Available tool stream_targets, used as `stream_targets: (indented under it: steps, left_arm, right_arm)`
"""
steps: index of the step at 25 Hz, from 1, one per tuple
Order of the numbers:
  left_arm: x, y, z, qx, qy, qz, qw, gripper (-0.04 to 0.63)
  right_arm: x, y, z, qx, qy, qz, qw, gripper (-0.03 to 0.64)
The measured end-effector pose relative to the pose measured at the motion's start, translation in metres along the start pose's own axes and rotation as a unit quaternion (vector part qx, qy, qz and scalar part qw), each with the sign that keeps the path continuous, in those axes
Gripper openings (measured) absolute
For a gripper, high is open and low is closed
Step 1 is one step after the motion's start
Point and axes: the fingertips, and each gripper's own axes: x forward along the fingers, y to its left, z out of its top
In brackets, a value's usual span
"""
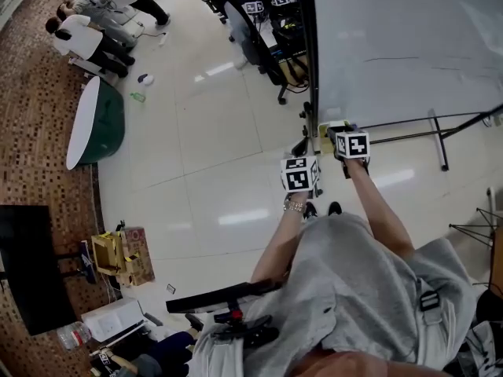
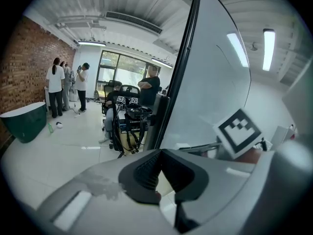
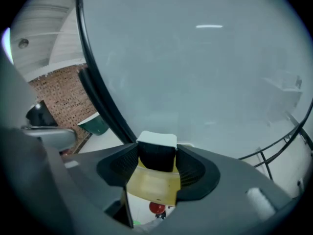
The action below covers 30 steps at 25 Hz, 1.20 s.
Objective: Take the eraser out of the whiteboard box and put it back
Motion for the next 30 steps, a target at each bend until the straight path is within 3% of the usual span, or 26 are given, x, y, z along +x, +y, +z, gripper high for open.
stream_targets:
  steps: [5, 8, 16, 20, 26, 27, 28, 30]
  left_arm:
    - [0.009, -0.004, -0.002, -0.004, 0.003, -0.002, 1.0000, 0.006]
    - [0.013, -0.008, -0.004, -0.005, 0.004, -0.004, 1.0000, 0.006]
    - [0.015, -0.018, -0.010, -0.005, 0.009, -0.002, 0.9999, 0.006]
    - [0.011, -0.018, -0.013, -0.008, 0.009, 0.008, 0.9999, 0.006]
    - [0.009, -0.025, -0.027, -0.015, 0.020, 0.021, 0.9995, 0.006]
    - [0.009, -0.030, -0.032, -0.016, 0.024, 0.021, 0.9994, 0.006]
    - [0.009, -0.035, -0.037, -0.016, 0.028, 0.021, 0.9993, 0.006]
    - [0.007, -0.045, -0.048, -0.015, 0.036, 0.021, 0.9990, 0.006]
  right_arm:
    - [-0.075, 0.015, 0.031, -0.014, -0.062, 0.042, 0.997, 0.244]
    - [-0.099, 0.019, 0.031, -0.024, -0.070, 0.048, 0.996, 0.244]
    - [-0.036, -0.002, -0.028, -0.040, -0.004, 0.023, 0.999, 0.244]
    - [-0.009, -0.001, -0.055, -0.047, 0.034, 0.031, 0.998, 0.252]
    - [-0.037, 0.010, -0.038, -0.048, -0.017, 0.051, 0.997, 0.267]
    - [-0.045, 0.009, -0.035, -0.046, -0.031, 0.049, 0.997, 0.225]
    - [-0.053, 0.008, -0.034, -0.042, -0.045, 0.049, 0.997, 0.018]
    - [-0.062, 0.011, -0.038, -0.032, -0.054, 0.065, 0.996, 0.003]
